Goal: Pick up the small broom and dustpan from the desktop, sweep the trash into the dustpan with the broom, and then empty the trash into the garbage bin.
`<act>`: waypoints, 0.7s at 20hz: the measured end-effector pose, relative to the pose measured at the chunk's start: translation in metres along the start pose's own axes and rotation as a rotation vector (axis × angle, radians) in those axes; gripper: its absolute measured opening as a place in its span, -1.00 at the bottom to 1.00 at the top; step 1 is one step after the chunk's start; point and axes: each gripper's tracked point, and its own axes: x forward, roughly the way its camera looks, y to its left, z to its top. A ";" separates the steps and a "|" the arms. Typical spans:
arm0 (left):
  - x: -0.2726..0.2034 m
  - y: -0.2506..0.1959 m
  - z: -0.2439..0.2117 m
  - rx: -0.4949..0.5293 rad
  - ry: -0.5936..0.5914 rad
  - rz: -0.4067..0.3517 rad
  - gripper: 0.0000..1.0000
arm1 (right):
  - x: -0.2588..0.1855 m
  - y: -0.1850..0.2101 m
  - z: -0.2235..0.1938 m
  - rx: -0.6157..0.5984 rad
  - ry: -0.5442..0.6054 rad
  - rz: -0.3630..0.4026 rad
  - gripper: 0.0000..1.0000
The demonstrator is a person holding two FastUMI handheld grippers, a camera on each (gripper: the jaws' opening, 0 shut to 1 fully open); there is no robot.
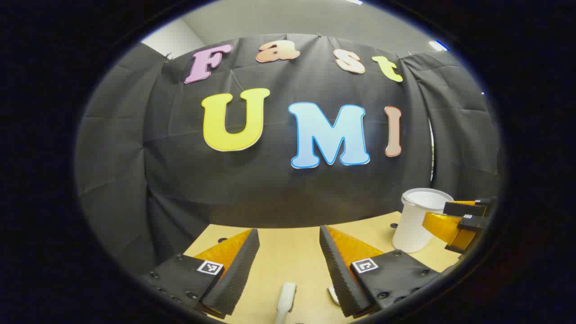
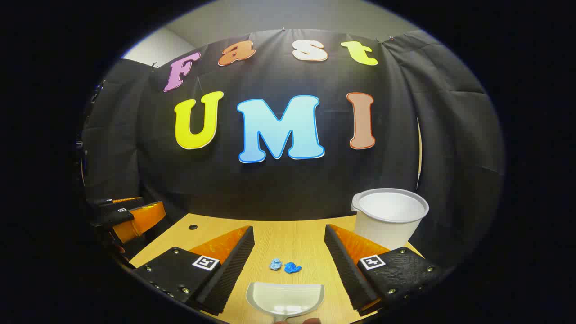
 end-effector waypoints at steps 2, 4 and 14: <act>0.000 -0.002 -0.003 0.005 0.007 -0.001 0.76 | -0.001 0.000 -0.003 0.003 0.008 0.001 0.96; 0.000 -0.004 -0.008 0.014 0.018 -0.003 0.76 | -0.002 -0.002 -0.006 0.007 0.017 -0.003 0.96; 0.000 -0.005 -0.022 0.016 0.058 -0.008 0.77 | -0.005 -0.009 -0.014 0.042 0.037 -0.023 0.96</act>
